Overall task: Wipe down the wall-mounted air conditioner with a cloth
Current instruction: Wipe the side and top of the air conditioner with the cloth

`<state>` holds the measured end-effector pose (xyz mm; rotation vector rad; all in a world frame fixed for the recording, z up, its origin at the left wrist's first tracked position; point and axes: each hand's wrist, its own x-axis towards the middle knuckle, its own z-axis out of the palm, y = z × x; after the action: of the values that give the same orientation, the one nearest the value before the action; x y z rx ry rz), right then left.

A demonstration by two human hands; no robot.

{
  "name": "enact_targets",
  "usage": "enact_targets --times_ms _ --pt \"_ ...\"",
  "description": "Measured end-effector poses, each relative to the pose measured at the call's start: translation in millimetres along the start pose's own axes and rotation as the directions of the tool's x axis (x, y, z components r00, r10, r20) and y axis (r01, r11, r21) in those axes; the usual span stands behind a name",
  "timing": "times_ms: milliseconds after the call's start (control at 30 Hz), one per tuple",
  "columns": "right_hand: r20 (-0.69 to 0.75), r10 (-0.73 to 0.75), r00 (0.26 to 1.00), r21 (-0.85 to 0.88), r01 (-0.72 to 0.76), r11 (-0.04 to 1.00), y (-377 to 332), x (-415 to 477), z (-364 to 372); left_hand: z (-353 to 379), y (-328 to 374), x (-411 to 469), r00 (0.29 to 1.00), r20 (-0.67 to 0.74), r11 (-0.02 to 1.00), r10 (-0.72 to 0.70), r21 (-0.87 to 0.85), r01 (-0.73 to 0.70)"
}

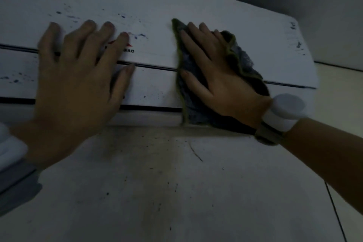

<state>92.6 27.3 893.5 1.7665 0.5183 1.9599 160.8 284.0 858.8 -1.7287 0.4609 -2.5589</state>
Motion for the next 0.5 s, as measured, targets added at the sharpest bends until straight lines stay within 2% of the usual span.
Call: enact_targets --times_ms 100,233,300,433,500 --pt "-0.026 0.002 1.000 -0.066 -0.004 0.998 33 -38 -3 -2 -1 -1 1.000 -0.005 1.000 0.010 0.007 -0.010" --pt "-0.105 0.202 0.974 -0.072 -0.210 0.975 52 -77 0 -5 -1 -1 0.999 -0.046 0.999 0.027 0.025 -0.026" --pt "-0.182 0.309 0.933 -0.051 -0.323 0.945 41 -79 10 -6 -2 -2 0.997 -0.069 1.000 0.024 0.022 -0.022" --pt "-0.367 0.513 0.776 0.043 -0.536 0.843 -11 -51 35 -7 -5 -3 0.998 -0.056 0.999 0.035 0.021 -0.034" --pt "-0.377 0.512 0.772 0.056 -0.532 0.845 -37 -35 41 -8 -4 -1 0.998 -0.046 0.999 0.043 0.017 -0.042"
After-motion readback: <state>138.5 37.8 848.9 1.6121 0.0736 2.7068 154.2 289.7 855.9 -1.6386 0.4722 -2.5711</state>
